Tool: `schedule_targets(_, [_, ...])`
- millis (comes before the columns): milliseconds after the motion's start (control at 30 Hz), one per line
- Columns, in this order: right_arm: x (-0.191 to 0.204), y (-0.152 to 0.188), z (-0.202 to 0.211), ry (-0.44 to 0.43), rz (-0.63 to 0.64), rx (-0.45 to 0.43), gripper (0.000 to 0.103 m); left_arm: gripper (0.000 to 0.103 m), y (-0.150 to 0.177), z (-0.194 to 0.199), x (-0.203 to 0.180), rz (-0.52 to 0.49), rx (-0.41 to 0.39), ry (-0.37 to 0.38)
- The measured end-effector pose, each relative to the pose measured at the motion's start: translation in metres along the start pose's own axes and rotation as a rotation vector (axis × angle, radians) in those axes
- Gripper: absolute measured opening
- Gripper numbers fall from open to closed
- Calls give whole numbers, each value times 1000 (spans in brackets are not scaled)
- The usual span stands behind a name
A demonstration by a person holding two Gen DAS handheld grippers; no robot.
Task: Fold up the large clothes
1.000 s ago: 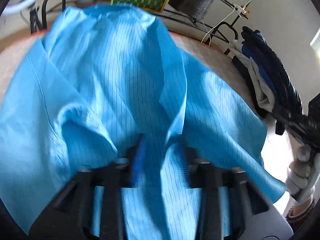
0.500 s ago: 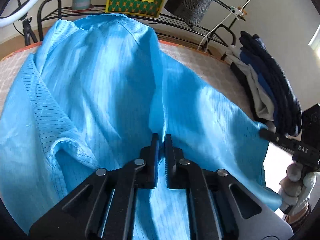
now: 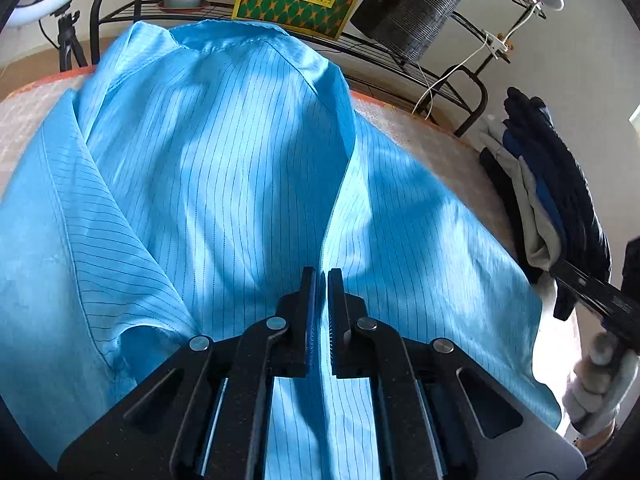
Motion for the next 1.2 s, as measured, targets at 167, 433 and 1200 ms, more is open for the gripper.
schedule_targets(167, [-10, 29, 8, -42, -50, 70, 57, 24, -10, 5, 5, 44, -10, 39])
schedule_targets(433, [-10, 46, -23, -17, -6, 124, 4, 41, -60, -22, -13, -38, 35, -12])
schedule_targets(1200, [-1, 19, 20, 140, 144, -51, 18, 0, -82, 14, -2, 59, -88, -1])
Point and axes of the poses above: each gripper's, at about its wrist camera, not at the fingertips, and z roughly against the way its jaws point, x to its left, y to its underside, the point moved 3 cm from there along -z, roughly the way its jaws point, and after that the axes turned 13 degrees about -z, right-handed, at the moved point
